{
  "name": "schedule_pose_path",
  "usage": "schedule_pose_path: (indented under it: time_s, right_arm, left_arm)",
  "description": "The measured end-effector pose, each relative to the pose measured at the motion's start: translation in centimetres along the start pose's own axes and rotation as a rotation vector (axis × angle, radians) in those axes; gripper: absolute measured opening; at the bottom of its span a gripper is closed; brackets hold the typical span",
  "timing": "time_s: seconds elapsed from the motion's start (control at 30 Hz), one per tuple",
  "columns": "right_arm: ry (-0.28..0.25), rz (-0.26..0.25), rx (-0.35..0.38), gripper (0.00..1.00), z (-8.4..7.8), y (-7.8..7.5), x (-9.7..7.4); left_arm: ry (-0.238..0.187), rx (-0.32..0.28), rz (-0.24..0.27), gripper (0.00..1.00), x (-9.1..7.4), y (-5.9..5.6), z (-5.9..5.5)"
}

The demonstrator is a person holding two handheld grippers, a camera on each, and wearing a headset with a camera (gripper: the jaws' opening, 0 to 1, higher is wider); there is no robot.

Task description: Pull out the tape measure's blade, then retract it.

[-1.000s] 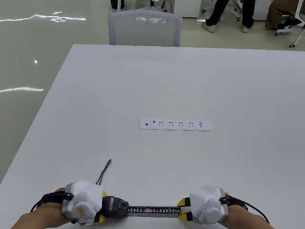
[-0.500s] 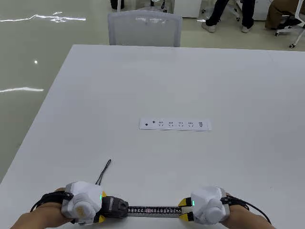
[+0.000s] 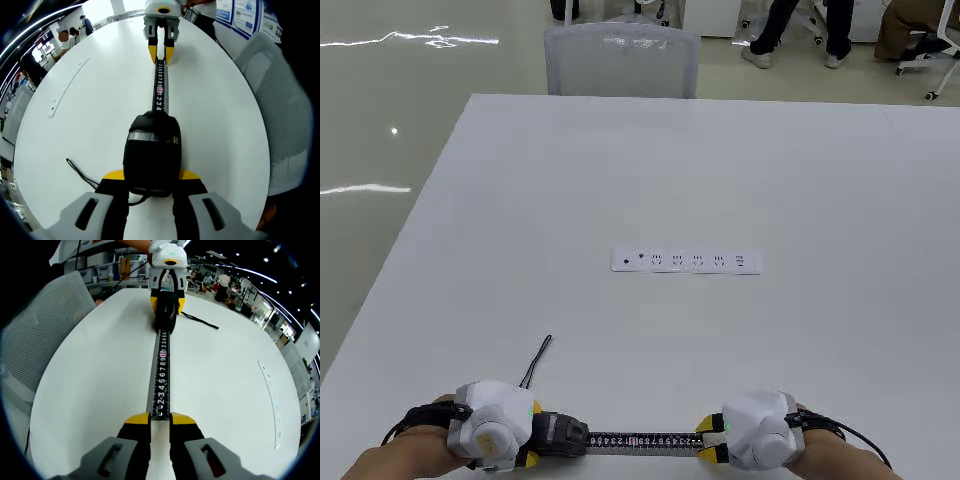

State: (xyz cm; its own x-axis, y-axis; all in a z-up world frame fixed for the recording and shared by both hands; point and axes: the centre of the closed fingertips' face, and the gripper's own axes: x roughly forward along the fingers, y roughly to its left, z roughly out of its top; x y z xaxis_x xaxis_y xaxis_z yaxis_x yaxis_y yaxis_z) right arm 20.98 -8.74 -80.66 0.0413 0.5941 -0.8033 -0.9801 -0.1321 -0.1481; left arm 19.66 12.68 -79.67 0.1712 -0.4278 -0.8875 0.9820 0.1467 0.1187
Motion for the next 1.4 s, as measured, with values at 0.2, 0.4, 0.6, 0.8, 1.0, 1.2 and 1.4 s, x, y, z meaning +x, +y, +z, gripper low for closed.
schedule_pose_path:
  time_s: [0.2,0.4,0.6,0.8,1.0,1.2,1.4]
  right_arm:
    - [0.001,0.000,-0.002,0.12,-0.2,0.0,0.1]
    - [0.001,-0.002,-0.003,0.12,-0.2,0.0,-0.1]
    - [0.002,-0.001,-0.005,0.12,-0.4,0.1,-0.4]
    - [0.006,-0.003,-0.005,0.12,-0.9,0.2,-0.5]
    - [0.007,-0.004,-0.004,0.12,-0.9,0.3,-0.7]
    - [0.008,-0.004,-0.005,0.12,-1.4,0.2,-0.5]
    - [0.010,-0.005,-0.005,0.12,-1.6,0.3,-0.6]
  left_arm:
    - [0.000,0.000,0.001,0.28,-0.4,-0.1,0.4]
    - [0.001,-0.001,0.001,0.28,-0.6,-0.2,0.6]
    - [0.003,0.000,0.002,0.28,-0.3,-0.1,0.3]
    - [0.003,0.001,0.001,0.28,-0.1,0.0,0.0]
    - [0.005,0.003,0.001,0.28,-0.4,-0.1,0.3]
    - [0.006,0.004,0.001,0.28,-0.5,-0.1,0.4]
    - [0.008,0.006,0.002,0.28,-0.3,-0.1,0.2]
